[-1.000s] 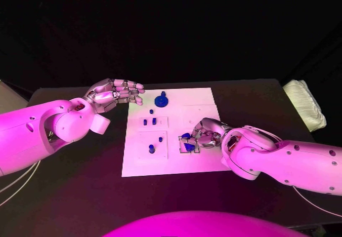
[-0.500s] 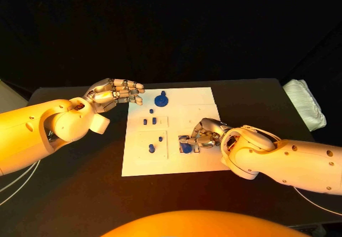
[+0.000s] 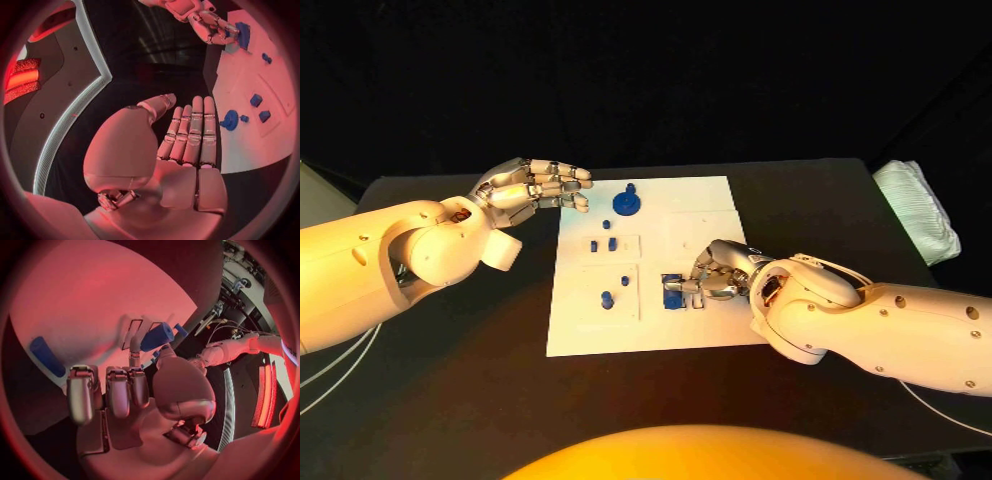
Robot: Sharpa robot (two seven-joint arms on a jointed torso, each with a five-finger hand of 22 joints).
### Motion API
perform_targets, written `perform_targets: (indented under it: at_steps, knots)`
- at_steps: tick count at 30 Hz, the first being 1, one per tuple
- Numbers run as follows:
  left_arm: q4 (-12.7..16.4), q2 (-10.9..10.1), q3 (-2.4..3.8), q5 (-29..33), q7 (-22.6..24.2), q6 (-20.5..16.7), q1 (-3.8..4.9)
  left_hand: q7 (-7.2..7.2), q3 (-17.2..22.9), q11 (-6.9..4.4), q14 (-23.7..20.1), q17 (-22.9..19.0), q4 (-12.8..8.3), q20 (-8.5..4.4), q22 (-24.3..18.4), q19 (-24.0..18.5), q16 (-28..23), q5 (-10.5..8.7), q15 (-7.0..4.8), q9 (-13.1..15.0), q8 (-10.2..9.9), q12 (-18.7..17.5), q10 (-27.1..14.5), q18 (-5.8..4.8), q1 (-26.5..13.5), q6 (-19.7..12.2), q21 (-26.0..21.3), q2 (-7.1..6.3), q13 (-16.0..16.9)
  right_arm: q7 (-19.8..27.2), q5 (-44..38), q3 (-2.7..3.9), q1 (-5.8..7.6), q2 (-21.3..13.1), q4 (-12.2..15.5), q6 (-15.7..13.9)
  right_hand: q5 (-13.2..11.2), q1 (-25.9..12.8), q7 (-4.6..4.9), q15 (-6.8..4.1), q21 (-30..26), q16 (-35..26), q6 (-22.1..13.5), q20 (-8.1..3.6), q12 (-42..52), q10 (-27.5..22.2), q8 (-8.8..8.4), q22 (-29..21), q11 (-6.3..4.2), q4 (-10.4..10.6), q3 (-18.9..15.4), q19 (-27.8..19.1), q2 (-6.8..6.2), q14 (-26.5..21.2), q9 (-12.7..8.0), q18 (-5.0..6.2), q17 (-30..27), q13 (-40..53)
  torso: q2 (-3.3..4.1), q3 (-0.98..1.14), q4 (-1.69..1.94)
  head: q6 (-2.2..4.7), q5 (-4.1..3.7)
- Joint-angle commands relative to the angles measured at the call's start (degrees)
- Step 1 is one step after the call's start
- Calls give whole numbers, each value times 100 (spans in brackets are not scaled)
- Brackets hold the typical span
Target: Assemble the parts on the task board
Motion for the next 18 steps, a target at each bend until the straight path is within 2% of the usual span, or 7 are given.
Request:
perform_targets:
  at_steps: [1, 8, 13, 18]
  knots:
    - [10, 1, 4, 32, 23, 108, 2, 111, -2, -3, -13, 10, 25, 32, -5, -20, -28, 5, 37, 5, 31, 28, -37, 38, -40, -2, -20, 22, 2, 240, -18, -1, -11, -59, 54, -175, 82, 149, 2, -19, 0, -17, -38, -23, -23, 471, 34, 1390, 26, -8, -44, 516, 5, 530, 10, -81, 1237, 1356, 2, 5, 0, -1, 14]
    - [9, -9, 4, 32, 14, 107, 2, 111, -2, -3, -13, 10, 25, 32, -5, -20, -28, 5, 37, 5, 31, 28, -37, 38, -40, -2, -20, 22, 2, 712, 242, 0, -13, -259, 245, -320, 245, 673, -3, -23, 29, -10, -67, -25, -6, 482, 69, 1397, 21, -32, -66, 522, 41, 535, 2, -87, 1259, 1372, 4, 3, -8, -8, 30]
    - [7, -11, 4, 32, 3, 117, 2, 111, -2, -3, -13, 10, 25, 32, -5, -20, -28, 5, 37, 5, 31, 28, -37, 38, -40, -2, -20, 22, 2, 923, 336, 3, -13, -399, 385, -359, 249, 856, -8, -27, 53, -2, -71, -29, 10, 490, 81, 1403, 16, -38, -70, 527, 46, 540, -3, -91, 1280, 1383, -5, 1, -8, -11, 31]
    - [4, -10, 4, 32, -1, 120, 2, 111, -2, -3, -13, 10, 25, 32, -5, -20, -28, 5, 37, 5, 31, 28, -37, 38, -40, -2, -20, 22, 2, 1009, 390, 4, -13, -464, 427, -245, 242, 941, -9, -28, 48, -4, -75, -30, 6, 489, 84, 1402, 15, -44, -74, 526, 35, 539, -6, -90, 1276, 1382, -4, -1, -6, -9, 32]
